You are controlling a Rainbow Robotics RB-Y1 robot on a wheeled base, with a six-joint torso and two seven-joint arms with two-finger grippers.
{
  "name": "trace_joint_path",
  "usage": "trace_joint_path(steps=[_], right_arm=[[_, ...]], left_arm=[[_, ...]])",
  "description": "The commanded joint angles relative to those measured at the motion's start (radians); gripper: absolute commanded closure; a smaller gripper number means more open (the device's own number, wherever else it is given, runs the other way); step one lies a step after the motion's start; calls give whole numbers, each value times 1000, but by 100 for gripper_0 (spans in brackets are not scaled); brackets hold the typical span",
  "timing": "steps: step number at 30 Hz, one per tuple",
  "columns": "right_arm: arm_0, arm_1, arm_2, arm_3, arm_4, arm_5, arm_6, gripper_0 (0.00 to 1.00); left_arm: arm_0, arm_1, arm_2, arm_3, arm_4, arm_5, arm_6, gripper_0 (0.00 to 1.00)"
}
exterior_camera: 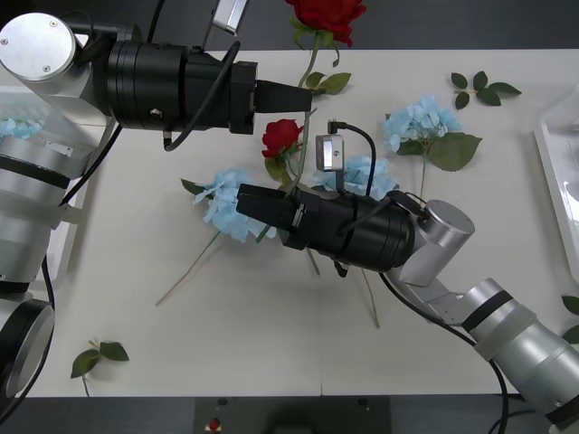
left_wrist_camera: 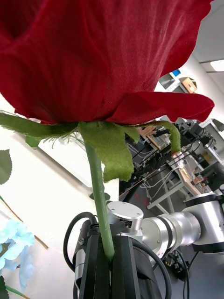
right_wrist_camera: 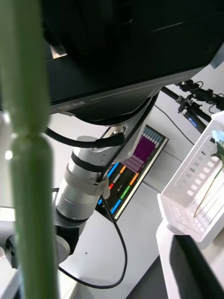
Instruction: Put the red flowers into the right box and the blue flowers into the left box
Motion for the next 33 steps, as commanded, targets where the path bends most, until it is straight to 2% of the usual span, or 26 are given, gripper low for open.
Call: trace_joint_path(steps=[1, 2, 6, 16, 17, 19, 20, 33], right_arm=[[2, 25, -8, -32, -1, -9, -13, 77], [2, 25, -8, -32, -1, -12, -13, 84], [2, 25, -8, -30, -1, -17, -13, 100], [2, 26, -8, -32, -1, -18, -13, 100], [2, 26, -8, -32, -1, -18, -13, 100], [2, 26, -8, -32, -1, -21, -13, 100], [2, 25, -10, -32, -1, -21, -13, 100], [2, 0, -13, -32, -12, -23, -13, 100]], left_arm=[[-35, -9, 7, -29, 14, -8, -36, 100], [-35, -9, 7, -29, 14, -8, -36, 100], [-35, -9, 7, -29, 14, -8, -36, 100], [-35, -9, 7, -29, 14, -8, -36, 100], [-35, -9, 7, -29, 14, -8, -36, 78], [-35, -9, 7, -29, 14, -8, -36, 9], [-35, -9, 7, -29, 14, -8, -36, 0], [-35, -9, 7, -29, 14, -8, -36, 0]])
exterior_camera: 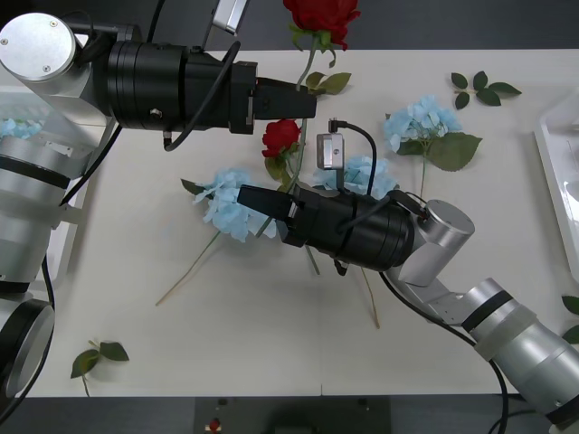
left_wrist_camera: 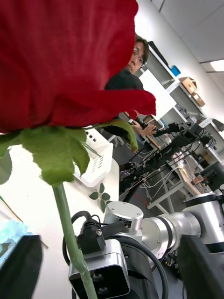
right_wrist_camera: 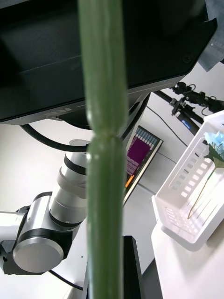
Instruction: Put the red flowers into the right box and the blue flowers into the left box
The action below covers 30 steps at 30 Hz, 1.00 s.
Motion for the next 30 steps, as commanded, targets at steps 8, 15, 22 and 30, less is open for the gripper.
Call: trace_joint_path(steps=[8, 15, 22, 30], right_arm=[[0, -81, -19, -32, -31, 5, -13, 100], [-23, -276, -23, -32, 7, -17, -13, 100], [-58, -503, -33, -20, 5, -81, -141, 100], [-112, -726, -30, 137, 87, -78, -247, 100]], left_arm=[[-35, -9, 7, -29, 14, -8, -36, 0], [-7, 0, 23, -26, 25, -38, -46, 0], [0, 58, 39, -32, 25, -41, -47, 0], [51, 183, 38, -35, 2, -36, -33, 0]])
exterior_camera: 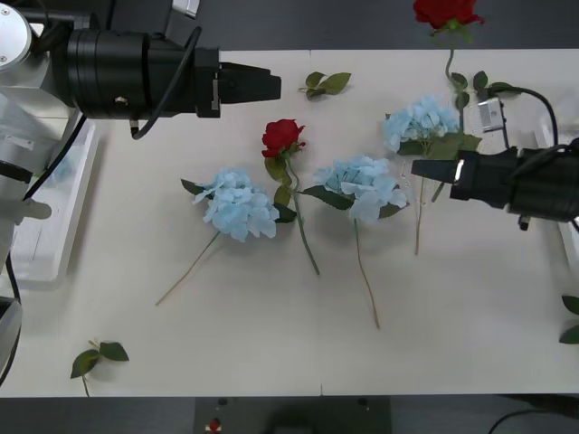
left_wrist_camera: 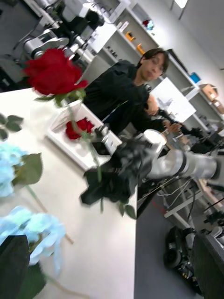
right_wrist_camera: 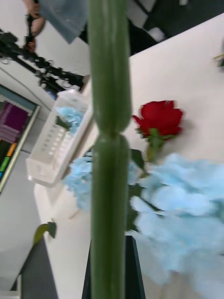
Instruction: Put the red flowers into the right box and the blue flowers into the left box
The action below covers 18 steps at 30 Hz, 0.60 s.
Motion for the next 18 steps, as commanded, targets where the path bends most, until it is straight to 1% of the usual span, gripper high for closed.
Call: trace_joint_path(steps=[1, 3, 9, 14, 18], right_arm=[[-52, -99, -19, 84, 96, 13, -43, 100], [-56, -147, -19, 141, 157, 18, -44, 100], [-59, -234, -19, 246, 294, 29, -44, 100], [-59, -284, -19, 324, 410, 3, -38, 100], [-59, -313, -19, 387, 505, -19, -39, 100]], left_arm=[[34, 87, 8, -35, -19, -1, -32, 0], [45, 119, 6, -51, -47, 4, -27, 0], [63, 176, 14, -61, -108, 47, -9, 0], [72, 208, 23, -61, -156, 85, 11, 0], [77, 226, 25, -67, -206, 125, 96, 0]])
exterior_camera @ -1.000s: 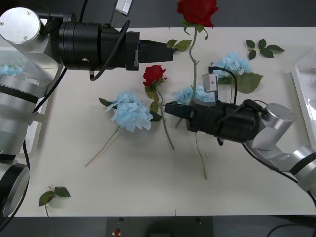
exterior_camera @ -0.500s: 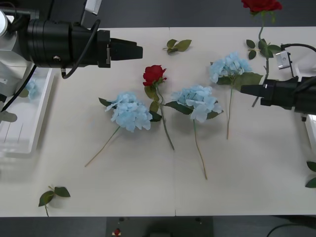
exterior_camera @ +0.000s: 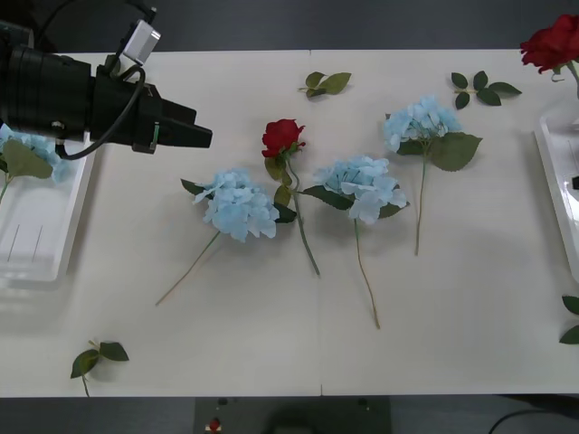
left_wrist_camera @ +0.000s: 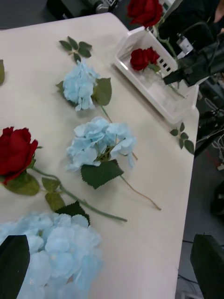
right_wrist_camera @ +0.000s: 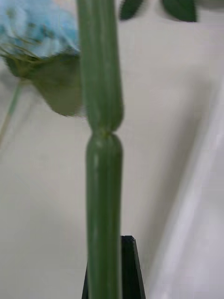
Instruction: Put the red flowers into the right box and the blue flowers into the left box
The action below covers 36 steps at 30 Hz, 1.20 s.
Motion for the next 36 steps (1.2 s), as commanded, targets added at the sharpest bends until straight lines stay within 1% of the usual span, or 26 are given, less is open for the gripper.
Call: trace_joint_path(steps=[1, 7, 10, 15, 19, 28, 31, 36], right_arm=[[-15, -62, -19, 60, 81, -23, -19, 100], [-15, -78, -19, 155, 215, -103, -22, 100], [-15, -78, -19, 195, 247, -141, -25, 100], [-14, -41, -19, 284, 333, -250, -39, 100], [-14, 1, -19, 339, 325, -318, -50, 100], [-15, 116, -21, 434, 333, -505, -63, 100], [-17, 139, -21, 451, 334, -545, -63, 100], [-17, 146, -21, 477, 340, -566, -63, 100]], left_arm=[[9, 39, 26, -46, -55, 47, 118, 0], [15, 54, 28, -96, -188, 130, 259, 0], [21, 53, 28, -114, -245, 157, 309, 0], [56, 53, 23, -192, -383, 174, 400, 0], [86, 54, -15, -247, -487, 174, 454, 0], [96, 53, -115, -261, -615, 170, 486, 0], [96, 53, -153, -261, -629, 160, 486, 0], [96, 53, -215, -258, -675, 127, 486, 0]])
